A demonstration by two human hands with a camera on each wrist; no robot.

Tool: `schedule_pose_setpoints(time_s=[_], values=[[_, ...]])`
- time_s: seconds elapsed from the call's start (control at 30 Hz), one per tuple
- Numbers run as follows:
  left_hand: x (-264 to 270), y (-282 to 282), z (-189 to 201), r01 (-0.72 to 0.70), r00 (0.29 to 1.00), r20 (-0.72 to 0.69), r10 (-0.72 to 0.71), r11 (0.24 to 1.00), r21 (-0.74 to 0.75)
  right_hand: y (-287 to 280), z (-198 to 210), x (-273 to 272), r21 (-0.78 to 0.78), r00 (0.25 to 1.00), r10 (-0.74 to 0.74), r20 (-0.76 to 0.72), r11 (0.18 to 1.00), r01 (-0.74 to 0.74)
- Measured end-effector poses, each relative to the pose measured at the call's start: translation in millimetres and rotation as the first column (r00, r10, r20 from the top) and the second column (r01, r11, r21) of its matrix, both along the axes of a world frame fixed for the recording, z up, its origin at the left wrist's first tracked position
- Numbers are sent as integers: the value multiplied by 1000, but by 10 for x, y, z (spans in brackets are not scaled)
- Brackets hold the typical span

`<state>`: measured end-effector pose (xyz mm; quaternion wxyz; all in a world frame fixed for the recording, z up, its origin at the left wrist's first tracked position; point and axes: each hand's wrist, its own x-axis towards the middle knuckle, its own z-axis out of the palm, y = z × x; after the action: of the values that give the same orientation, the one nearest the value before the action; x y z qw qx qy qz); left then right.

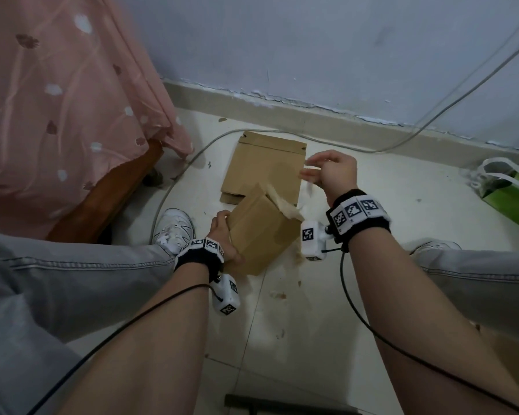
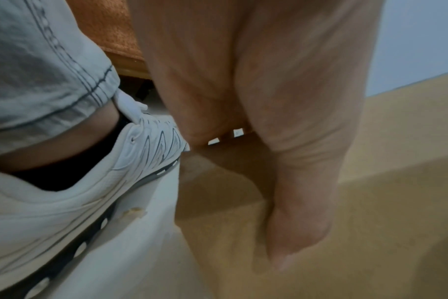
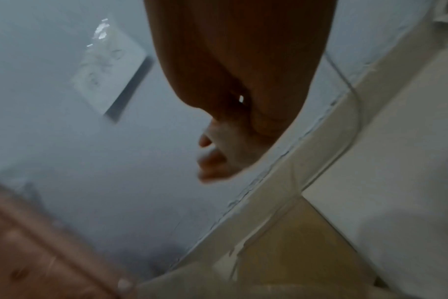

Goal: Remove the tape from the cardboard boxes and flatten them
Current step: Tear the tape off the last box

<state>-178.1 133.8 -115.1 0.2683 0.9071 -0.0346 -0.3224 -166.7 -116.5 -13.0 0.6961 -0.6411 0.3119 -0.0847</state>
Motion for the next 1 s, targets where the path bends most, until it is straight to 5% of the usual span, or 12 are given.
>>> schedule_pose_setpoints(time_s=[0.13,0.3,0.43,0.5,0.6,0.83,0.93,1.0], values=[[-9,-23,-16,-10,1000,-3,10,1000,-7,164,106,79,-355,954,199,-225,895,-270],[-8,-6,-20,-31,999,-27,31,999,9,291,119,98,-344,792,399,-462,743,-574],[-21,-11,-22,-18,999,-34,19,999,29,387,113,52,-280,499,562,-660,432,-857],[-15,-16,-24,-2,999,-40,4,999,42,432,103,0,-353,482,525,-702,332,-875],[-20,-36,-6,24,999,-42,-21,998,56,454,10,-23,-410,605,510,-611,450,-793],[226,-374,309,124,992,44,-121,990,-68,407,22,18,-384,680,527,-509,569,-728],[310,-506,416,108,989,109,-100,991,-74,430,1,66,-413,714,504,-485,588,-695],[337,-496,427,66,991,120,-53,992,-105,374,-46,89,-407,775,444,-451,670,-621]])
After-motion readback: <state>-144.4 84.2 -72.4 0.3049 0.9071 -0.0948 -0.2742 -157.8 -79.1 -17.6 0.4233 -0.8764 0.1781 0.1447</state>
